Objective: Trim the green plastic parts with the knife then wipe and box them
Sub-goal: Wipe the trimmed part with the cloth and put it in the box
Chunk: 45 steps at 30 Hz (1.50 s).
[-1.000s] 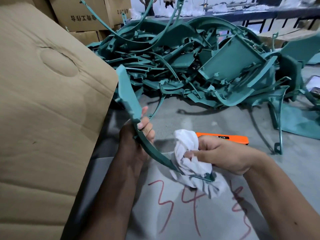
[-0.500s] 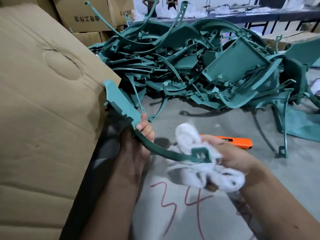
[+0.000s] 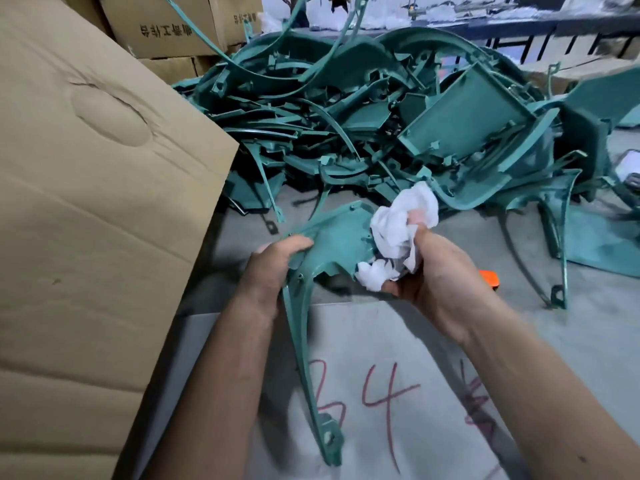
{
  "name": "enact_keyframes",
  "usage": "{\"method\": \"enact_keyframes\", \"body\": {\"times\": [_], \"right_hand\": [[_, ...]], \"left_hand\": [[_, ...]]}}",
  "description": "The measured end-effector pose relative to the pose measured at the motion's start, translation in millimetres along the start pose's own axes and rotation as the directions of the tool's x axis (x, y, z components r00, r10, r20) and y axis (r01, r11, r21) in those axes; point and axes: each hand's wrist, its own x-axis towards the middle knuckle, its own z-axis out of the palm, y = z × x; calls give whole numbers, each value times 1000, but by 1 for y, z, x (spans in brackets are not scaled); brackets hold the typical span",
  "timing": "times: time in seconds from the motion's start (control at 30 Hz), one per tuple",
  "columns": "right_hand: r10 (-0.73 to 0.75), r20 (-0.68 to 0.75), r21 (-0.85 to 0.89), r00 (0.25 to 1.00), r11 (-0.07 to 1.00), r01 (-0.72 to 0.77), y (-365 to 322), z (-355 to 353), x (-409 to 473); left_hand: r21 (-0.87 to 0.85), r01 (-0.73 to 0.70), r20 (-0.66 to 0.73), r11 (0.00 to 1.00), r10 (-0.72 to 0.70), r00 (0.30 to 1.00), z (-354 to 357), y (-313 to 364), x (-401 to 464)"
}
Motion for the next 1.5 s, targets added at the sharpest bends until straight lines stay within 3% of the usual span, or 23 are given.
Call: {"method": "enact_keyframes", "body": {"times": [0.17,0.5,0.57,0.63,0.73,0.77,0.8,0.83,0.87,0.9,0.93,1.0,1.17,1.3,1.33,1.4,1.5], "right_hand": [[35,-114,-147,993,988,-52,3,-3,-5],[118,-327,5,937,992,-123,11,-3,0],[48,-410,-40,911,997,-71,10,-7,1],[-105,-484,-258,869,966,-26,13,-10,3],[-412,-538,-611,735,792,-3,11,-16,5],[-458,-543,-633,704,774,16,8,-20,5],[-417,-553,-533,721,842,79,4,-22,4],[-275,-537,-311,797,943,116,2,-20,3],[-93,-434,-65,896,995,72,1,-17,2],[46,-296,67,954,997,-27,0,-14,1],[136,-173,99,975,988,-120,0,-13,0],[182,-57,114,982,978,-175,2,-17,-1],[125,-92,-134,988,981,-137,-15,-44,-3],[19,-39,-327,999,944,-30,-22,-54,-7],[-41,-32,-420,999,907,24,-22,-54,-6],[-172,-21,-681,985,723,112,-20,-50,-4],[-183,201,-856,962,445,263,-8,-28,-3]], "left_hand": [[14,13,131,1000,-15,991,5,0,-7],[124,-50,323,991,7,946,7,5,-16],[127,-37,330,991,-7,944,8,6,-18],[141,-44,357,989,-9,934,6,9,-19],[154,-46,462,987,-31,886,-5,15,-20],[151,-67,507,986,-20,862,-10,17,-21],[141,-92,540,986,1,841,-13,18,-21],[130,-110,560,985,18,828,-14,18,-21],[123,-116,574,986,25,819,-14,19,-23],[119,-110,585,987,20,810,-12,18,-24],[118,-98,601,988,8,799,-10,17,-25],[110,-77,636,991,-11,772,-8,17,-27],[123,-56,688,991,-45,724,-3,17,-34],[218,-22,636,976,-125,761,5,12,-35],[262,-16,609,965,-153,778,7,10,-35],[345,-7,583,939,-209,785,15,5,-36],[363,0,607,932,-237,759,25,0,-38]]}}
